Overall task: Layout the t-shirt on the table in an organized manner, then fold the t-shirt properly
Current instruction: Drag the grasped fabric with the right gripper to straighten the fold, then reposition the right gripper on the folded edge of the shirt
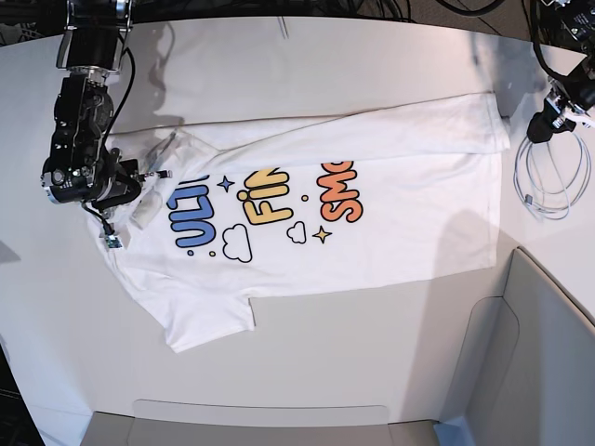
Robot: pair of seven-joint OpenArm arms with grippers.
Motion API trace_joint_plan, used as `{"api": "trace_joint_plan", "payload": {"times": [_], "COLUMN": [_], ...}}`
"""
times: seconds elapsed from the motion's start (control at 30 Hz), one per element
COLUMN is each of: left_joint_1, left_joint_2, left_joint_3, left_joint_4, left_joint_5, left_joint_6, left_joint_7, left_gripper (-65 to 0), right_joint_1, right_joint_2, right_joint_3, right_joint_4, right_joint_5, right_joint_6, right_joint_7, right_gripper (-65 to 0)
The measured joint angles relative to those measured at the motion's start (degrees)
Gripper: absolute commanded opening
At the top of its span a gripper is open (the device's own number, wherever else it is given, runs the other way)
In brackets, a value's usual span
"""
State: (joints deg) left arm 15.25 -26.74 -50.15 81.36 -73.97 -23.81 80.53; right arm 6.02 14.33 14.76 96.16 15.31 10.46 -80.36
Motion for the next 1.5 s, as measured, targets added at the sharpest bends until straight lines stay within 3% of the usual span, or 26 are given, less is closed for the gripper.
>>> {"api": "trace_joint_plan", "payload": {"times": [0.13,0.3,0.53,0.83,1.23,1.5], "left_joint_1": [0.0,0.0,0.0,-0.1,-0.1,-0.2], "left_joint_2": [-0.1,-0.1,-0.1,-0.1,-0.1,-0.1], "left_joint_3": [0.0,0.0,0.0,0.0,0.0,0.0], "left_joint_4": [0.0,0.0,0.0,0.0,0.0,0.0], "left_joint_5": [-0.2,-0.2,-0.1,0.0,-0.2,-0.2], "left_joint_6": [0.0,0.0,0.0,0.0,0.0,0.0], "left_joint_7": [-0.2,-0.2,-0.2,-0.2,-0.2,-0.2], "left_gripper": [-56.4,-56.4,-56.4,-56.4,-56.4,-56.4], "right_joint_1": [-0.8,-1.5,-1.3,-5.9,-3.6,-2.3], "right_joint_2": [0.5,1.6,1.4,1.1,1.6,2.5], "right_joint_3": [0.1,-0.3,-0.3,3.0,1.0,1.0], "right_joint_4": [3.5,4.7,-2.1,15.8,-3.5,-1.8], "right_joint_5": [-1.0,-7.5,-8.3,0.0,0.2,0.4], "right_joint_6": [0.0,0.0,0.0,0.0,0.0,0.0], "right_joint_7": [0.0,0.0,2.4,3.2,3.5,3.7], "right_gripper": [-65.0,-65.0,-65.0,-65.0,-65.0,-65.0]}}
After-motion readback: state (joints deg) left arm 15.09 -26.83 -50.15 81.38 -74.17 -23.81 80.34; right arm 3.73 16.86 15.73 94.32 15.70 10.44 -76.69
